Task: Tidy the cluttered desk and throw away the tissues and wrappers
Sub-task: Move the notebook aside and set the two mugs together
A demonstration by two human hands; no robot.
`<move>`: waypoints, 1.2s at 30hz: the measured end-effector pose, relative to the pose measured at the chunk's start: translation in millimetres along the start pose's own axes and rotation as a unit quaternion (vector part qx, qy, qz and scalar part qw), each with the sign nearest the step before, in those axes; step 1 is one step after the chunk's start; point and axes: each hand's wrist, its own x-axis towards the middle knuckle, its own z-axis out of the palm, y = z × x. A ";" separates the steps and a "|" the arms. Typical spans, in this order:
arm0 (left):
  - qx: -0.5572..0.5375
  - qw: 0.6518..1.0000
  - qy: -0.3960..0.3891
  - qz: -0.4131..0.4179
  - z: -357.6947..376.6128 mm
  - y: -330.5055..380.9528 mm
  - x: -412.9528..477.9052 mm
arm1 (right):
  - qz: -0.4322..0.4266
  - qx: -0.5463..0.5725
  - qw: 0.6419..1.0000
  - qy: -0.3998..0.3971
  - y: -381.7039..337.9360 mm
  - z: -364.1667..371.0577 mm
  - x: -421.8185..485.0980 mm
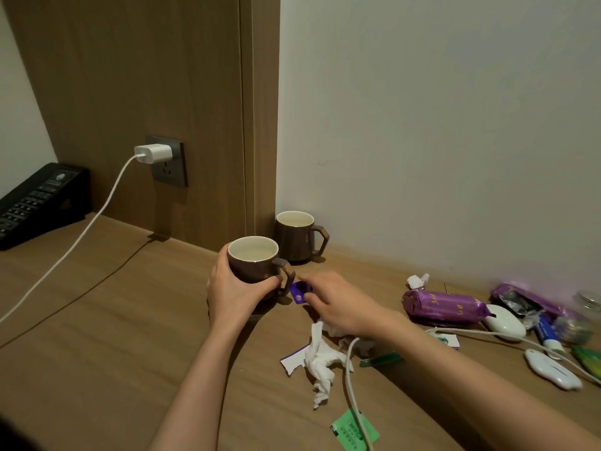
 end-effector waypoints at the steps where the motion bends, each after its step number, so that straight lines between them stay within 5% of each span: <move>1: 0.002 1.000 0.000 -0.003 0.1 0.1 -0.2 | -0.006 -0.022 0.999 -0.030 -0.5 1.0 -2.1; 6: 0.000 1.000 -0.004 -0.012 -1.1 3.3 -3.3 | 0.013 -0.060 0.994 -0.091 4.5 0.0 -12.4; 20: -0.043 0.993 -0.103 -0.050 -21.6 9.8 -6.6 | 0.057 -0.145 0.988 0.006 33.9 -36.3 -55.5; 27: -0.032 0.991 -0.110 -0.063 -25.2 6.6 -7.0 | 0.009 0.135 0.983 0.122 -27.2 -23.3 -18.2; 36: 0.020 0.998 -0.061 -0.001 -8.4 11.0 -12.0 | 0.019 0.173 0.960 0.222 -17.1 -11.4 12.3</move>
